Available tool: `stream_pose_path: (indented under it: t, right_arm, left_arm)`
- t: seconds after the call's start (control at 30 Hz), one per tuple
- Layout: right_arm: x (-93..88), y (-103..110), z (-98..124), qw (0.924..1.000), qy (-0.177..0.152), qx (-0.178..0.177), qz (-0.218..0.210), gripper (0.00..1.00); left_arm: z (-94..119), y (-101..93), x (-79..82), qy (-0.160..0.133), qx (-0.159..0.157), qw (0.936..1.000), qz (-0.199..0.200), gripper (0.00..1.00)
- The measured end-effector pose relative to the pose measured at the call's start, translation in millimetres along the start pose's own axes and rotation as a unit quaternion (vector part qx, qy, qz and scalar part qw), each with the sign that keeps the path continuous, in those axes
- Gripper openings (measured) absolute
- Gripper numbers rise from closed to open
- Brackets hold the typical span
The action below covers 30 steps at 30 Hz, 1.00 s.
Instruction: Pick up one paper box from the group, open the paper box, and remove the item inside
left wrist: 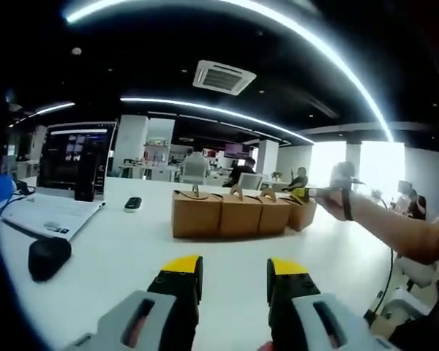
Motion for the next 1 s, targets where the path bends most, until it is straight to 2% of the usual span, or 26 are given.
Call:
stream_pose_path:
  t: [0.4,0.63,0.9,1.0]
  right_arm:
    - [26.8,1.5,34.0,0.9989,-0.04,0.018,0.013,0.03]
    - [37.7,-2.5,50.7,0.9977,-0.054,0.034,0.022,0.03]
    - [40.1,3.5,65.0,0.9957,-0.046,0.08,0.007,0.03]
    - [41.8,10.8,68.9,0.9932,-0.044,0.108,-0.004,0.03]
  left_arm:
    - [-5.7,-3.0,-3.6,0.008,-0.006,0.9999,-0.002,0.37]
    - [-8.0,-7.7,-0.1,-0.001,-0.017,0.9998,-0.006,0.37]
    - [-12.8,-7.8,0.9,-0.007,-0.029,0.9996,0.003,0.37]
    - [-15.2,-8.8,0.1,-0.003,-0.03,0.9995,0.004,0.37]
Point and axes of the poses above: the point that each gripper's makers call its tool centre point, and the gripper's own axes: z roughly backward along the fingers, y roughly to its left, x roughly out of its top, the point moved 9 cm from there along z, roughly backward along the fingers, and after that the axes turned 3 degrees about z, right-handed, at the moved point
